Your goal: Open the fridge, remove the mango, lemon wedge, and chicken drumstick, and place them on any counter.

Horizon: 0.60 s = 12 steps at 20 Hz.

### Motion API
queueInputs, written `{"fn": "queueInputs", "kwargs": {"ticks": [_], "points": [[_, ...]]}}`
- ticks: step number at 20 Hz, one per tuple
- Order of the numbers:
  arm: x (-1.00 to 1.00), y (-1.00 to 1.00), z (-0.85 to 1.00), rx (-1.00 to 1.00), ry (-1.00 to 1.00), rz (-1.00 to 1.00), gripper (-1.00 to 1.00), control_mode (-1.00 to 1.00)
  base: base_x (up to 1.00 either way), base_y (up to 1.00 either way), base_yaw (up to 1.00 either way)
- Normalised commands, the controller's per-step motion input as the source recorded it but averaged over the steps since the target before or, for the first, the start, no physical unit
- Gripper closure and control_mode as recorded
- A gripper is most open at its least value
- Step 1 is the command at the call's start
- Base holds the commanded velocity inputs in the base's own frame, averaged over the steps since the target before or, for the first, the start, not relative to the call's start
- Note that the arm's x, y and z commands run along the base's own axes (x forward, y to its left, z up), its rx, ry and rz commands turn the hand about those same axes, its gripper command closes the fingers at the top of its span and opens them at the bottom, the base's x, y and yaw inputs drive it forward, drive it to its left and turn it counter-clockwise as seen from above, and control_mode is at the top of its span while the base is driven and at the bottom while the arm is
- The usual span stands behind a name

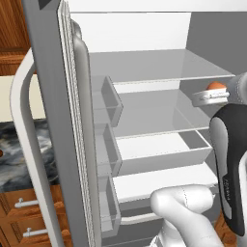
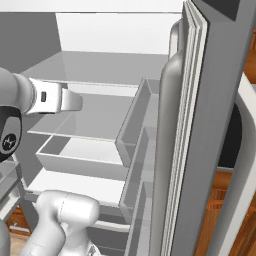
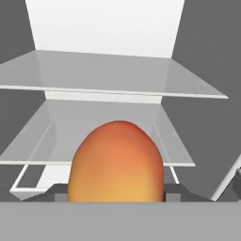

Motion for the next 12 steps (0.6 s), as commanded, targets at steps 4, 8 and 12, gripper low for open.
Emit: {"fn": "queueInputs", "kwargs": {"ticks": [4, 8, 12], "points": [[0.0, 0.0, 0.0, 0.0, 0.0, 0.0, 1.0, 1.0, -0.55, 0.03, 0.02], [0.0, 0.0, 0.0, 0.0, 0.0, 0.0, 1.0, 1.0, -0.91, 0.05, 0.02], [0.0, 0.0, 0.0, 0.0, 0.0, 0.0, 1.0, 1.0, -0.75, 0.19, 0.02]]}}
